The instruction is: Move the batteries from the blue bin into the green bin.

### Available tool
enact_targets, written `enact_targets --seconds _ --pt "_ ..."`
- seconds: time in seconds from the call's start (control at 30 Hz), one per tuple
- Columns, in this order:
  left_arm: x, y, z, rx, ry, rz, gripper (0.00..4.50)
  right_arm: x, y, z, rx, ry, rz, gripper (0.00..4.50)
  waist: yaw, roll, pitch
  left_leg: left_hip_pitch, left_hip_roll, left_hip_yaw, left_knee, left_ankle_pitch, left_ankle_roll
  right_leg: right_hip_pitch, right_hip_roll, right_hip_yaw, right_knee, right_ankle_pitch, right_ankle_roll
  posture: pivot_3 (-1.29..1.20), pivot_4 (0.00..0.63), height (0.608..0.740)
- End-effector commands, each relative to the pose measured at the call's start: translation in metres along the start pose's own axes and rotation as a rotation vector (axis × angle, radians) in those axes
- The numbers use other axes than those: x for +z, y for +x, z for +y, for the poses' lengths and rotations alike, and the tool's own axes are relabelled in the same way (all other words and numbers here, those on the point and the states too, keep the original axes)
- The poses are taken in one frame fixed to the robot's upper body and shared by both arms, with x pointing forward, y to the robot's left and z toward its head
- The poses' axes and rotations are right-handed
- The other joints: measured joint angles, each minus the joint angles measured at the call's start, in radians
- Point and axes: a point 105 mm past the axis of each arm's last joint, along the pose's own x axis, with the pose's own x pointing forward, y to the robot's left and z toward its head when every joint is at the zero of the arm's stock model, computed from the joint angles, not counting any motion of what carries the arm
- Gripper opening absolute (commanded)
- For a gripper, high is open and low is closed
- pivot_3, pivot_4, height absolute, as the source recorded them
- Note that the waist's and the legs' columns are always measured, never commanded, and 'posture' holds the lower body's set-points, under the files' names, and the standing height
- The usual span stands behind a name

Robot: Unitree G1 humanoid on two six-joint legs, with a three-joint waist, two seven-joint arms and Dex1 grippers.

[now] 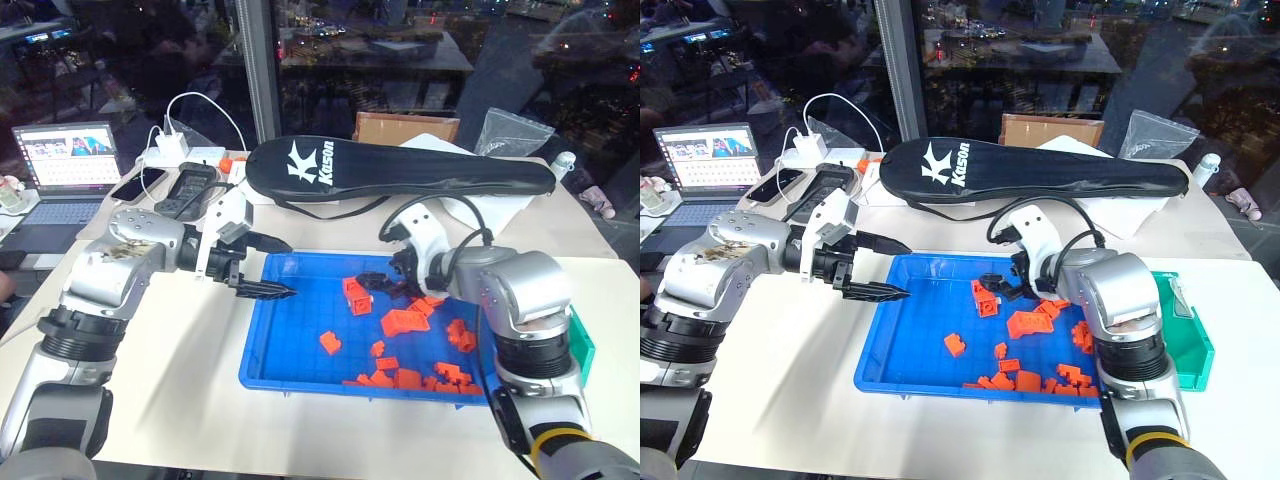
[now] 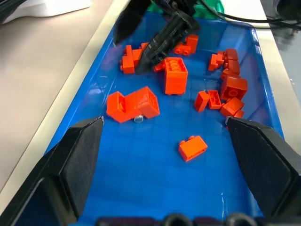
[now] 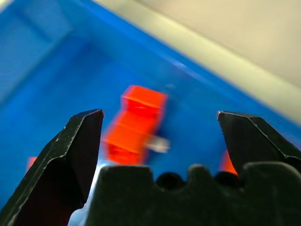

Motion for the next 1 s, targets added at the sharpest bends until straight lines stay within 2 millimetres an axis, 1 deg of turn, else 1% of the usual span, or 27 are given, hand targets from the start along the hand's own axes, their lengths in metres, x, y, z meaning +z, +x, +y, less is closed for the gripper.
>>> enact_targets --seconds 0.03,0.1,0.2,0.3,0.37,0.43,0.5,0.57,0.6,0.73,0.83,0.9,1.0 --pt "0.01 -0.008 -0.001 0.025 0.04 -0.015 4.5 -0.002 0.005 0.008 -0.022 0.012 -0.013 4.46 0.0 0.0 0.0 0.0 0.0 0.0 0.0 0.0 0.0 0.0 0.0 0.0 0.0 0.0 0.0 0.0 0.15 0.715" --pt "0.011 -0.008 -0.003 0.024 0.041 -0.013 4.5 -0.004 0.013 0.012 -0.026 0.043 -0.004 4.46 -0.002 0.0 0.0 0.0 0.0 0.0 0.0 0.0 0.0 0.0 0.0 0.0 0.0 -0.001 0.001 0.0 0.15 0.715" --pt "0.013 -0.01 -0.004 0.028 0.045 -0.014 4.5 -0.009 0.017 0.011 -0.059 0.052 0.019 4.46 -0.005 0.0 0.0 0.0 0.0 0.0 0.0 0.0 0.0 -0.001 0.0 0.0 0.001 0.0 0.001 0.0 0.15 0.715" --pt "0.022 -0.012 -0.006 0.031 0.04 -0.061 4.5 -0.015 0.019 0.007 -0.095 0.06 0.039 4.46 -0.005 0.0 0.0 0.0 0.0 0.0 0.0 0.0 0.0 -0.001 0.0 0.0 0.001 0.0 0.0 0.0 0.15 0.715" --pt "0.032 -0.012 -0.009 0.016 0.042 -0.098 4.5 -0.022 0.022 0.005 -0.121 0.062 0.067 4.46 -0.006 0.0 0.0 0.0 0.0 0.0 0.0 0.0 0.0 -0.001 0.0 0.0 0.001 0.0 0.001 0.0 0.15 0.715" --pt "0.035 -0.012 -0.012 0.002 0.044 -0.104 4.5 -0.031 0.024 0.001 -0.165 0.004 0.115 4.46 -0.006 0.0 0.0 0.0 0.0 0.0 0.0 0.0 0.0 0.0 0.0 0.0 0.001 -0.001 0.001 0.0 0.15 0.715" --pt "0.034 -0.011 -0.013 -0.001 0.046 -0.094 4.5 -0.036 0.026 0.0 -0.184 -0.027 0.135 4.46 -0.007 0.0 0.0 0.0 0.0 0.0 0.0 0.0 0.0 0.0 0.0 0.0 0.001 -0.001 0.001 0.0 0.15 0.715" --pt "0.03 -0.01 -0.013 -0.002 0.04 -0.083 4.5 -0.038 0.028 0.006 -0.158 -0.005 0.135 3.96 -0.011 0.0 0.0 0.0 0.0 0.0 0.0 0.0 0.0 0.0 0.0 0.0 0.0 -0.001 0.001 0.0 0.15 0.715" --pt "0.029 -0.01 -0.013 -0.003 0.038 -0.077 4.5 -0.038 0.029 0.008 -0.152 -0.001 0.135 3.79 -0.013 0.0 0.0 0.0 0.0 0.0 -0.001 0.0 0.0 -0.001 0.0 0.0 0.0 -0.001 0.002 0.0 0.15 0.715" --pt "0.025 -0.01 -0.012 -0.008 0.03 -0.069 4.5 -0.036 0.027 0.004 -0.173 -0.011 0.122 2.36 -0.024 0.0 0.0 0.0 0.0 0.0 -0.002 0.0 0.001 -0.001 0.0 0.0 0.0 -0.001 0.002 0.0 0.15 0.715" --pt "0.021 -0.009 -0.013 -0.017 0.024 -0.058 4.5 -0.029 0.022 0.001 -0.178 -0.012 0.103 1.44 -0.027 0.0 0.0 0.0 0.0 0.0 -0.002 0.0 0.001 0.0 0.0 0.0 0.0 -0.001 0.002 0.0 0.15 0.715" --pt "0.02 -0.009 -0.014 -0.022 0.02 -0.054 4.5 -0.022 0.016 -0.001 -0.177 -0.029 0.083 1.43 -0.028 0.0 0.0 0.0 0.0 0.0 -0.002 0.0 0.001 0.0 0.0 0.0 0.0 -0.001 0.002 0.0 0.15 0.715" --pt "0.017 -0.009 -0.015 -0.031 0.017 -0.046 4.5 -0.009 0.002 -0.006 -0.171 -0.076 0.043 1.43 -0.027 0.0 0.0 0.0 0.0 0.0 -0.002 0.0 0.001 -0.001 0.0 0.0 0.0 -0.001 0.002 0.0 0.15 0.715"
